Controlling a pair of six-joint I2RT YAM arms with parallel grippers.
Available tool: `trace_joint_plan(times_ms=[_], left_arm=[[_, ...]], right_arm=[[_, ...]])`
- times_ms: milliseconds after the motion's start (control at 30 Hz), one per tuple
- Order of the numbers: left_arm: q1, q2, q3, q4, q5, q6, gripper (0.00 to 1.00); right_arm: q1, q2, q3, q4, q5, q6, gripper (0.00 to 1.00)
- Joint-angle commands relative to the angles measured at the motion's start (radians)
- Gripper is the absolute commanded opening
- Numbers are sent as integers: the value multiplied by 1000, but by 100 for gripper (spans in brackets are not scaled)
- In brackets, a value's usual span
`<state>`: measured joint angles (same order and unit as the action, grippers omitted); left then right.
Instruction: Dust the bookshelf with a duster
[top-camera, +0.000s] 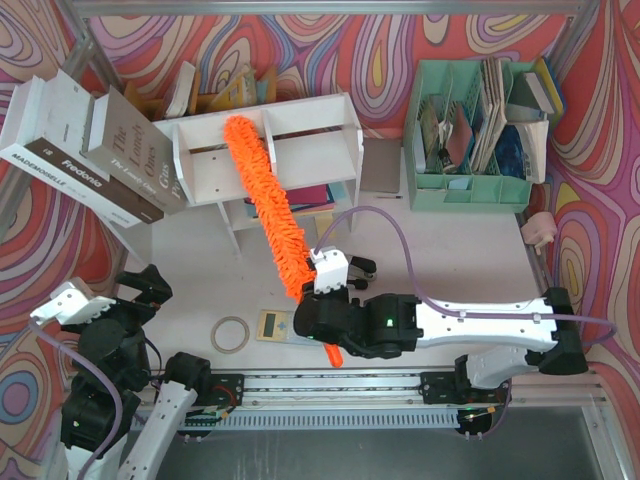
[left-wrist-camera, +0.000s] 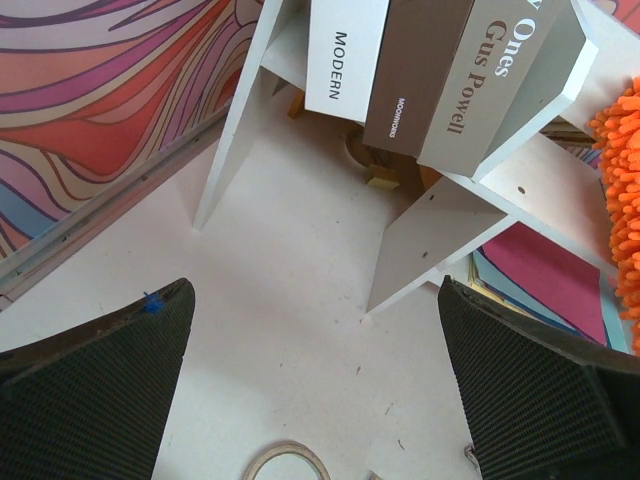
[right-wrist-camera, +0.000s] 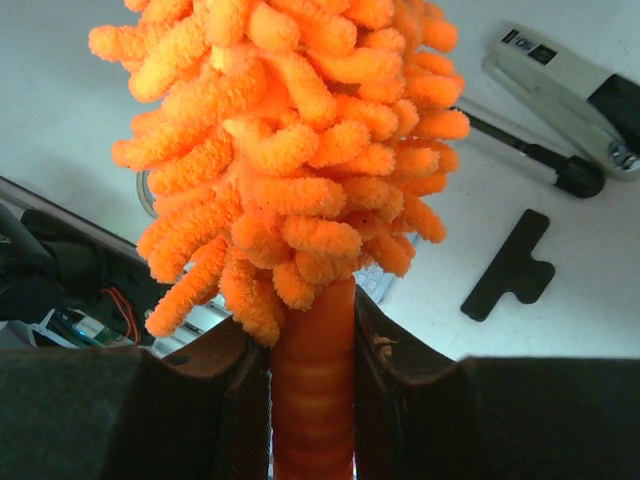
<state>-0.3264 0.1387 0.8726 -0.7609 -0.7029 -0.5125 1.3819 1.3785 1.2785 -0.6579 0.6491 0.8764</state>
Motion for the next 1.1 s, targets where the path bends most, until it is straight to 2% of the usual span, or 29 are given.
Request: trace_joint_plan(times_ms=[0, 100, 267, 367, 467, 567, 667, 867, 933, 1067], left_arm=[[4, -1, -14, 13, 12, 8, 99], [5, -11, -13, 13, 14, 8, 99], [4, -36, -14, 10, 13, 3, 99], [4, -39, -12, 8, 13, 1, 98], [4, -29, -9, 2, 20, -1, 99], [5, -20, -2, -6, 29, -3, 98], [4, -22, -2, -6, 35, -3, 99], [4, -37, -3, -2, 42, -1, 99], [4, -41, -4, -2, 44, -1, 98], [4, -48, -4, 1, 48, -1, 98]], right_arm=[[6, 24, 22, 66, 28, 110, 0], [39, 46, 58, 43, 68, 150, 0], [130, 78, 159, -93, 238, 290, 0], [169, 75, 168, -104, 304, 337, 0], [178, 90, 183, -133, 330, 399, 0], [180, 113, 215, -245, 347, 523, 0], [180, 124, 195, -280, 316, 601, 0], [178, 167, 166, -200, 255, 552, 0], [170, 175, 163, -132, 225, 488, 0], [142, 177, 126, 96, 125, 262, 0]])
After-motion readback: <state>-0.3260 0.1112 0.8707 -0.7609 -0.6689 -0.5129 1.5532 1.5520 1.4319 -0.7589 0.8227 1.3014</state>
